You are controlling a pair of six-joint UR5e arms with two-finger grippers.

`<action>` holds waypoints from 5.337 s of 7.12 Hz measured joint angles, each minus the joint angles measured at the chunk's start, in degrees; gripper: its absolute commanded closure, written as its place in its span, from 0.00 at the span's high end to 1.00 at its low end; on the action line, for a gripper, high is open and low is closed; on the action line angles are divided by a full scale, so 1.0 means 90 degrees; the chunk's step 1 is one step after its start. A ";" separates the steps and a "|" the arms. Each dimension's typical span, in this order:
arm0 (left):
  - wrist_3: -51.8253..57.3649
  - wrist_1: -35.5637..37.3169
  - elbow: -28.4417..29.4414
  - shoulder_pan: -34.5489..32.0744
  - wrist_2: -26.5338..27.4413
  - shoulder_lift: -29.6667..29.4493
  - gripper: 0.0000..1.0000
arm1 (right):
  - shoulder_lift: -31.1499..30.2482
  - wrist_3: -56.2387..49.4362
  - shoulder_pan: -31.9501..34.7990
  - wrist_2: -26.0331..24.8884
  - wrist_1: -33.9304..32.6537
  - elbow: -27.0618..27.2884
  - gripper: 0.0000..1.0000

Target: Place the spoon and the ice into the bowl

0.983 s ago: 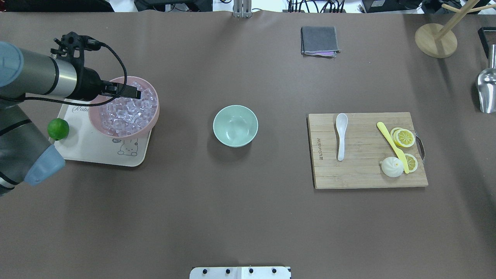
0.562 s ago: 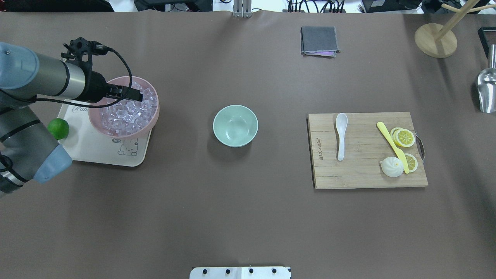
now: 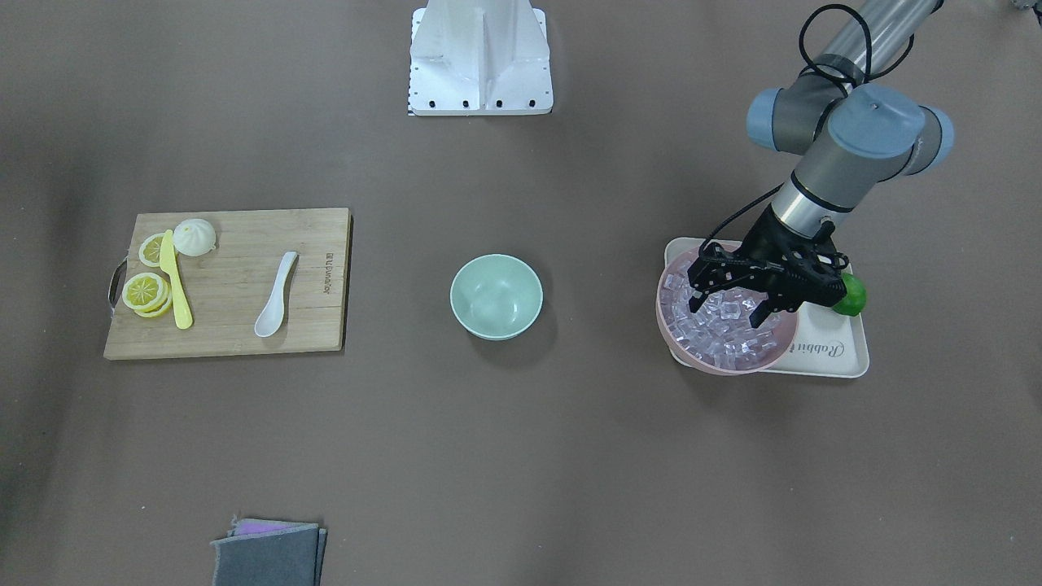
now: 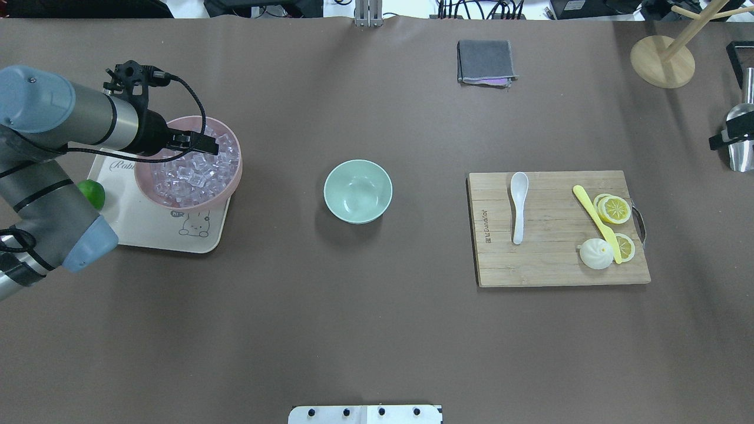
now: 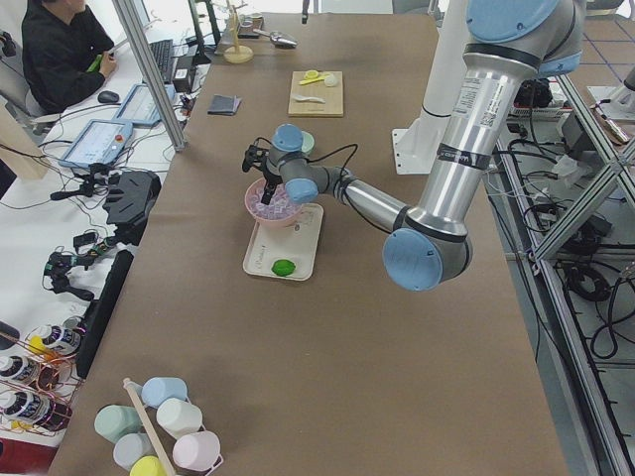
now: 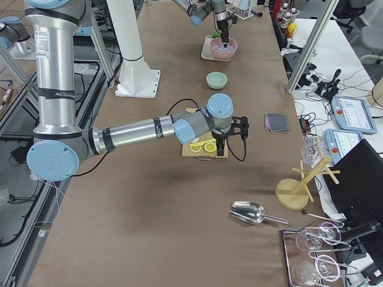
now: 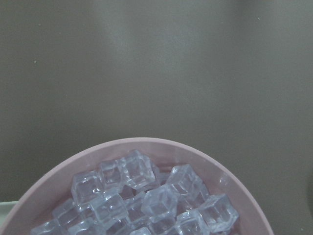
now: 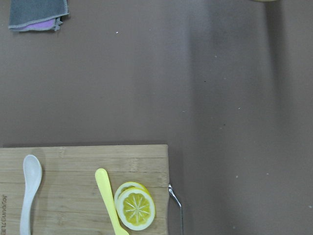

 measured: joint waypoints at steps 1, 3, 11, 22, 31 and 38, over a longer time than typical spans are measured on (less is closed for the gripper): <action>0.0002 -0.0011 0.0053 0.0004 0.0000 -0.0006 0.91 | 0.0000 0.0533 -0.0238 -0.0112 0.0289 0.0048 1.00; 0.0001 -0.0021 0.0094 0.0066 0.0006 -0.0024 0.84 | 0.0007 0.1285 -0.0618 -0.0319 0.0722 0.0080 1.00; 0.0004 -0.0202 0.0465 0.0171 -0.0001 -0.0186 0.03 | 0.0506 0.2475 -0.1438 -0.0988 0.0851 0.0209 1.00; -0.0019 -0.0192 0.0145 -0.0093 -0.0247 -0.0007 0.52 | 0.0558 0.2554 -0.1566 -0.0996 0.0848 0.0215 1.00; 0.0003 -0.0194 0.0363 0.0115 -0.0243 -0.0051 0.53 | 0.0558 0.2555 -0.1565 -0.0987 0.0858 0.0226 1.00; -0.0005 -0.0174 0.0326 0.0132 -0.0267 0.0019 0.00 | 0.0558 0.2555 -0.1568 -0.0985 0.0858 0.0273 1.00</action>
